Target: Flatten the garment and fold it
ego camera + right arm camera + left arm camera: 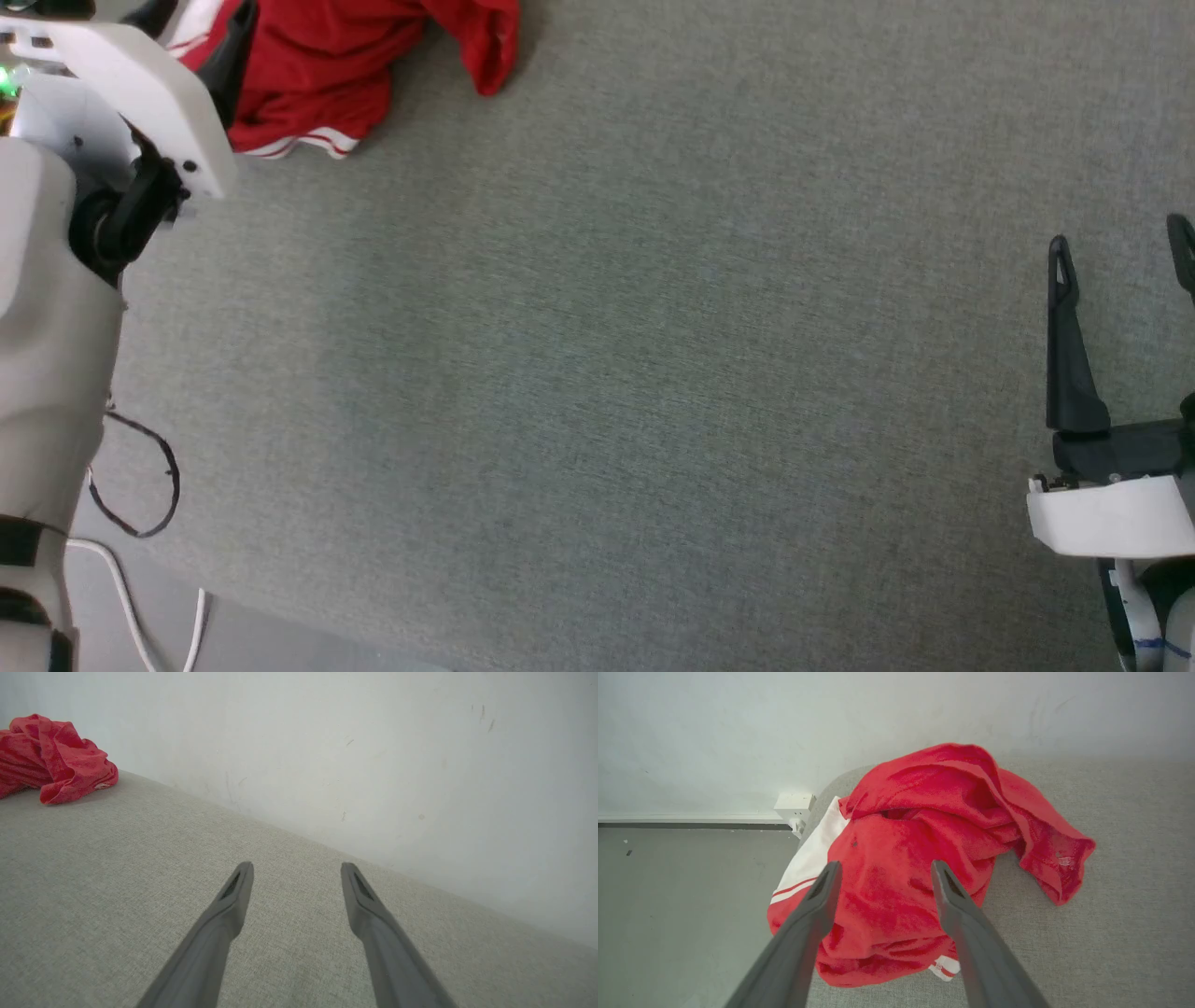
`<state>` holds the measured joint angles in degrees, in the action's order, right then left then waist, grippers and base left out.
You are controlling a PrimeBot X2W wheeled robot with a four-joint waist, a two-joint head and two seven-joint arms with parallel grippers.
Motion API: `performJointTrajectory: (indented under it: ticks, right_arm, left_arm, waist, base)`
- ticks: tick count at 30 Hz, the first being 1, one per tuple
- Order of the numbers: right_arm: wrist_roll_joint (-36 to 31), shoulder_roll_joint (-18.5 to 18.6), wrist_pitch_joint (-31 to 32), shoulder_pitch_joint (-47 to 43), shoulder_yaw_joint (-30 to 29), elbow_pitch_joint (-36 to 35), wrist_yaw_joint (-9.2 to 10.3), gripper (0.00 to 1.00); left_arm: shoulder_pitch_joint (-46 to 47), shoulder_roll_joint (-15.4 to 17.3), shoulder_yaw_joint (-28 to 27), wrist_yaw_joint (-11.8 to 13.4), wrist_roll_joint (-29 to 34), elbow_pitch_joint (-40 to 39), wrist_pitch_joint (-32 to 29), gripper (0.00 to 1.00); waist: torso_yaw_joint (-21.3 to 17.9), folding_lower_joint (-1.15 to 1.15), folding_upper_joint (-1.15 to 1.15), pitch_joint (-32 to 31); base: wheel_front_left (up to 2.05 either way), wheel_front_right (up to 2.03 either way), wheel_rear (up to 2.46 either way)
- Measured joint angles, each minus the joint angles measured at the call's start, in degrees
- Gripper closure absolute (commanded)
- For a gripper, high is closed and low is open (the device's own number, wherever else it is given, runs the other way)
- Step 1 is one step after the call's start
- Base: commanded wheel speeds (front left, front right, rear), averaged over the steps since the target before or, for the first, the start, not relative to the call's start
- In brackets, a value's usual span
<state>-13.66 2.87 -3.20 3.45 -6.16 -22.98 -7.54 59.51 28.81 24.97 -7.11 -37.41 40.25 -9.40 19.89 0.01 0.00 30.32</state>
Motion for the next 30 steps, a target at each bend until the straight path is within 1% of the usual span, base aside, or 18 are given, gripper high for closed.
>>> performJointTrajectory:
  ticks: [4, 8, 11, 15, 16, 17, 22, 30]
  right_arm:
    - [-1.32, 0.15, 1.09, 0.09, 1.3, -3.56, 0.0, 0.0]
    - [-1.59, 0.68, 2.31, 0.14, 2.4, -6.2, 0.0, 0.0]
    - [-1.58, 0.77, 2.85, 0.07, 2.58, -6.94, 0.0, 0.0]
    - [-1.59, 0.96, 3.69, -0.49, 2.57, -8.13, 0.0, 0.0]
    - [-1.59, 1.01, 3.75, -0.57, 2.42, -8.64, 0.0, 0.0]
    - [-1.59, 1.11, 3.83, -0.58, 2.31, -9.11, 0.0, 0.0]
    - [-1.89, 1.51, 4.68, -0.57, 1.98, -10.8, 0.0, 0.0]
    - [-1.52, 1.38, 4.26, -0.54, 2.13, -9.58, 0.0, 0.0]
  left_arm:
    - [0.79, 1.6, 3.57, 0.0, -4.77, 1.45, -2.85, 0.0]
    - [0.88, 3.22, 7.5, -0.01, -10.18, 0.8, -6.13, 0.0]
    - [0.86, 5.35, 9.96, -0.01, -13.4, -0.18, -7.01, 0.0]
    - [0.87, 8.18, 12.13, -0.01, -14.19, 0.8, -5.41, 0.0]
    - [0.87, 8.64, 12.78, -0.01, -14.15, 1.26, -4.41, 0.48]
    - [0.87, 8.91, 13.61, -0.01, -13.95, 1.66, -3.57, 1.0]
    - [0.86, 8.95, 16.01, -0.01, -15.64, 3.71, -1.16, 1.0]
    - [1.74, 8.6, 16.77, -0.01, -19.37, 4.85, 5.55, 1.0]
  waist:
    - [-1.15, -0.01, 0.0, 1.65]
    - [-2.63, 0.0, 0.0, 2.52]
    - [-3.9, -0.01, 0.0, 2.7]
    - [-5.65, -0.01, 0.0, 2.64]
    - [-6.05, -0.01, 0.0, 2.64]
    - [-6.39, -0.01, 0.0, 2.65]
    - [-7.42, -0.01, 0.0, 2.58]
    - [-6.62, -0.01, 0.0, 1.26]
  base:
    - [0.0, 0.0, 0.0]
    - [0.0, 0.0, 0.0]
    - [0.0, 0.0, 0.0]
    - [0.0, 0.0, 0.0]
    - [0.0, 0.0, 0.0]
    - [0.0, 0.0, 0.0]
    - [0.0, 0.0, 0.0]
    - [0.0, 0.0, 0.0]
